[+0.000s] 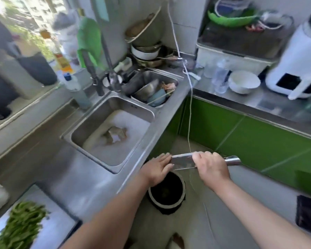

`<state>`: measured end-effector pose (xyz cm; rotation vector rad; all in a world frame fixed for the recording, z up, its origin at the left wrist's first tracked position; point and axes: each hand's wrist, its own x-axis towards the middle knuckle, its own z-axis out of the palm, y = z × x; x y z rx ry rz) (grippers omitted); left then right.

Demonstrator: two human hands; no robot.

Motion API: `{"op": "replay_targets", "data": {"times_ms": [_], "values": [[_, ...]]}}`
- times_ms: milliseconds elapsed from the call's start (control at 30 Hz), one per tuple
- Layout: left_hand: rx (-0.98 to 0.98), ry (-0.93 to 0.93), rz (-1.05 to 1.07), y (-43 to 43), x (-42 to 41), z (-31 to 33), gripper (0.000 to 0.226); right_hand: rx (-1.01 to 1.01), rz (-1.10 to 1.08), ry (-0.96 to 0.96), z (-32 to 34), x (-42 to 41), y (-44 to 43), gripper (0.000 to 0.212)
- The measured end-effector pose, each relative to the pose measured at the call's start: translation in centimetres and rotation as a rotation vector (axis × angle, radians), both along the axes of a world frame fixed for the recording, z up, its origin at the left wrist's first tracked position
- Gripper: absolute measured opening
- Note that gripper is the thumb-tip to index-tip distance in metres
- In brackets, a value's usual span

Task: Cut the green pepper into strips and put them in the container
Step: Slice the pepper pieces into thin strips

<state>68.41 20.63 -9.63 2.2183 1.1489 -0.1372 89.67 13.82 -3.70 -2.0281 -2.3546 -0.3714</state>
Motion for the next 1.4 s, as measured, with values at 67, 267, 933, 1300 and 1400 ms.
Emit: {"op": "replay_targets", "data": {"times_ms": [67, 267, 933, 1300, 1400], "values": [[-0.086, 0.181, -0.016, 0.9, -0.1, -1.5, 0.066, -0.043, -0.076, -0.006, -0.9, 1.8, -0.7, 0.024], [0.093, 0.116, 0.14, 3.0, 0.3, -1.0, 0.04, -0.447, -0.349, 0.023, 0.3, 3.6, -0.8, 0.015], [0.682, 0.407, 0.277, 31.5, -9.5, 10.7, 0.039, -0.749, -0.428, 0.821, 2.8, -16.5, 26.7, 0.022], [0.319, 1.054, 0.172, 40.0, -8.8, 10.5, 0.052, -0.79, -0.48, 0.91, 0.7, -17.6, 32.3, 0.034], [0.473, 0.838, 0.253, 38.3, -9.1, 10.3, 0.044, -0.806, -0.474, 0.94, 0.4, -17.5, 32.6, 0.035]]}}
